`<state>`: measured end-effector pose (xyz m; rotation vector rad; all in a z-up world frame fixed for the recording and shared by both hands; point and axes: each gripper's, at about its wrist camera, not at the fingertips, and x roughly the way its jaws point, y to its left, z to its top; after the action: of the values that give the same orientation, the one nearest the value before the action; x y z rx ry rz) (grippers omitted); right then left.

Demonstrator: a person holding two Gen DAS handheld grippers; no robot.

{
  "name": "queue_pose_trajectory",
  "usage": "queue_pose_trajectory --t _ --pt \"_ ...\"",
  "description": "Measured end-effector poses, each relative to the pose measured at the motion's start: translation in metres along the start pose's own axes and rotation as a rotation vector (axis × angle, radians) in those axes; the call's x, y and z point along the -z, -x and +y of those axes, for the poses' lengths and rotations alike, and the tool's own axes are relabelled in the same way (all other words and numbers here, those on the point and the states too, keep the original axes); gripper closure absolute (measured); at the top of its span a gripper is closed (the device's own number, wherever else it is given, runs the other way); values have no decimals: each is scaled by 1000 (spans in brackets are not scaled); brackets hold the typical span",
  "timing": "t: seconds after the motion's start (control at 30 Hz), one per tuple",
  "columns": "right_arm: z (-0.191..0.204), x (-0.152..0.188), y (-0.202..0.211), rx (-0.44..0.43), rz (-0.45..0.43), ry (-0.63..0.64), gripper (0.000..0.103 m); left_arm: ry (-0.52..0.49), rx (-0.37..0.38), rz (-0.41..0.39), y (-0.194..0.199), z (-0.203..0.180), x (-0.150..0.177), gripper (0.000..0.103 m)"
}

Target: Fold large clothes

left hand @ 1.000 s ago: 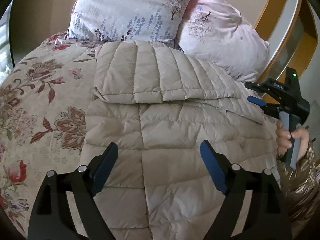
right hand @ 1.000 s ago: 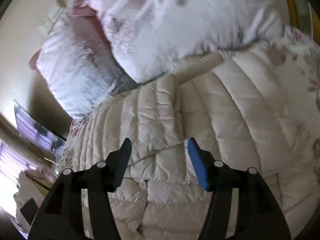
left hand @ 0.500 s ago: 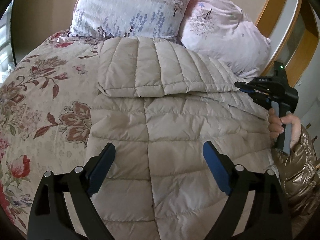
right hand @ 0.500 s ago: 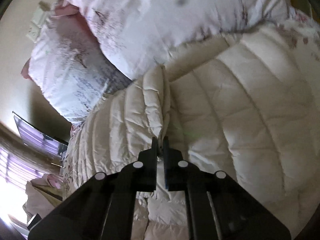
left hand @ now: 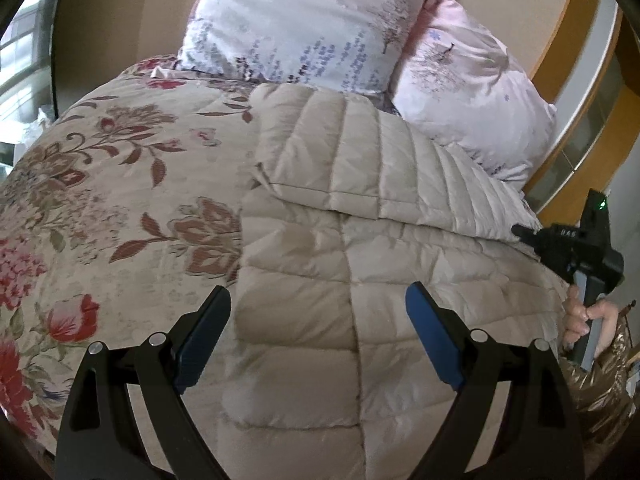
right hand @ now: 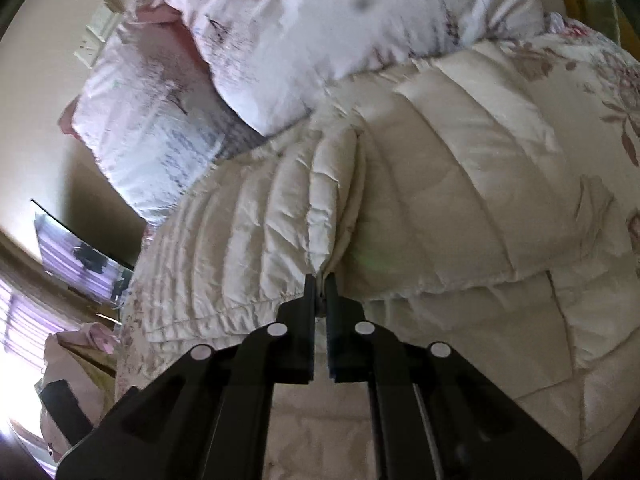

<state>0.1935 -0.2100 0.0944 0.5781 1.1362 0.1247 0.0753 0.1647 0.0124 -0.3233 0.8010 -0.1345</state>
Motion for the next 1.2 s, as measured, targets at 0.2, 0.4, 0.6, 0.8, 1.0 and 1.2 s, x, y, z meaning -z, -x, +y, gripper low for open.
queue_pose_trajectory --t 0.2,0.4,0.6,0.8,1.0,1.2 --pt "-4 1 -10 20 29 -1 96 30 -19 -16 11 13 3 13" --pt "-4 1 -4 15 24 4 96 60 -31 -16 15 21 7 13" --pt "-4 2 -7 18 36 0 95 55 -38 -1 14 21 8 13" --pt "-4 2 -10 25 46 1 93 58 -61 15 11 23 8 13" --pt "-5 2 -13 28 55 0 91 53 -67 20 10 23 7 10" --pt "-6 2 -16 34 65 -1 91 50 -68 33 8 23 7 10"
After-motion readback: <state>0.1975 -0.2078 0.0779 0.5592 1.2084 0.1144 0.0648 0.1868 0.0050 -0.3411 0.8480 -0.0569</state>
